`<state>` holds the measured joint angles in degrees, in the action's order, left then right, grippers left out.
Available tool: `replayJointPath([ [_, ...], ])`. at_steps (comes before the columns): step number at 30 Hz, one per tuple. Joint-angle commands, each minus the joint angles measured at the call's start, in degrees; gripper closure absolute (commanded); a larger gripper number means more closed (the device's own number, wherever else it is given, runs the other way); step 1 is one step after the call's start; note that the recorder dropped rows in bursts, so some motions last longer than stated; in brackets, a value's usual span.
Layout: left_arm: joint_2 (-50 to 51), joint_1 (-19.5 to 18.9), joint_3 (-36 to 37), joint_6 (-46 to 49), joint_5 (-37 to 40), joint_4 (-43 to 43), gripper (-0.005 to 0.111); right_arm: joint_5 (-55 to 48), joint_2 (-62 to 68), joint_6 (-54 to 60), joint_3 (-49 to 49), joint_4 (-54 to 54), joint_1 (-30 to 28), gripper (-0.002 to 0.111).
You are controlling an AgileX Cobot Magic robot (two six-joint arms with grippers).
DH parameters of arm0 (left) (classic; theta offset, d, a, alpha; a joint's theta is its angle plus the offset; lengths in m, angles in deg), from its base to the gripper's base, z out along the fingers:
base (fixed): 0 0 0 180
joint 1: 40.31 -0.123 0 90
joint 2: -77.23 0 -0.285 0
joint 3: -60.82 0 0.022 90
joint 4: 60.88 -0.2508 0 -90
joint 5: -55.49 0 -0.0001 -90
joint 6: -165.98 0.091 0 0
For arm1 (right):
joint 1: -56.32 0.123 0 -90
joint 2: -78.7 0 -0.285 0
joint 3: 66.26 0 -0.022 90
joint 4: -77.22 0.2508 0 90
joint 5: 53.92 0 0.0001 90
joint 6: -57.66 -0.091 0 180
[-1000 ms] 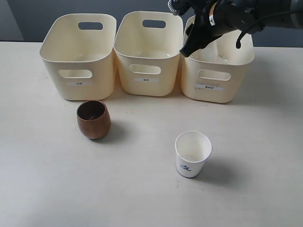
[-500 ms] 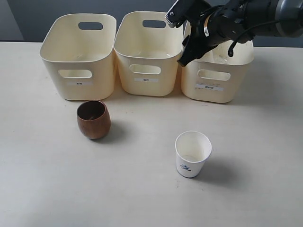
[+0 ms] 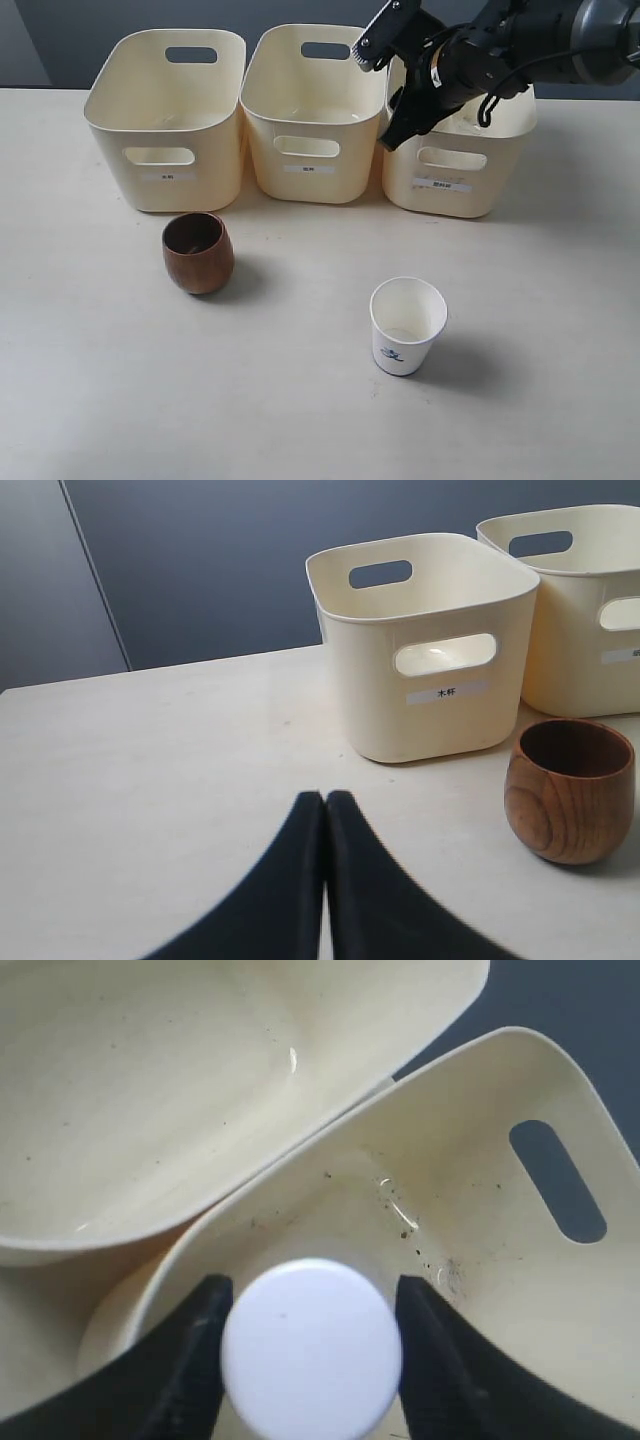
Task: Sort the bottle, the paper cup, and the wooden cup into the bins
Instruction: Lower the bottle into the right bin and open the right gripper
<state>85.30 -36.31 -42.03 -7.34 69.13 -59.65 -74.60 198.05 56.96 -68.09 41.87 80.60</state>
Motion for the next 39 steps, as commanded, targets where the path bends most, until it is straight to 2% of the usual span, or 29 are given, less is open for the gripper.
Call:
replayJointPath([
  [1,-0.28,0.2,0.07,-0.11,0.0,0.01,0.107,-0.03,0.11,0.27,-0.26,-0.03,-0.26,0.109],
  [4,-0.28,0.2,0.07,-0.11,0.0,0.01,0.107,-0.03,0.11,0.27,-0.26,-0.03,-0.26,0.108],
  [8,-0.28,0.2,0.07,-0.11,0.0,0.01,0.107,-0.03,0.11,0.27,-0.26,-0.03,-0.26,0.081],
  [17,-0.28,0.2,0.07,-0.11,0.0,0.01,0.107,0.07,0.0,0.27,-0.26,-0.27,-0.26,0.079],
  [23,-0.28,0.2,0.07,-0.11,0.0,0.01,0.107,0.07,-0.98,0.27,-0.26,-0.27,-0.26,0.056],
  [39,-0.28,0.2,0.07,-0.11,0.0,0.01,0.107,-0.5,-7.39,0.27,-0.26,2.44,-0.26,0.056],
])
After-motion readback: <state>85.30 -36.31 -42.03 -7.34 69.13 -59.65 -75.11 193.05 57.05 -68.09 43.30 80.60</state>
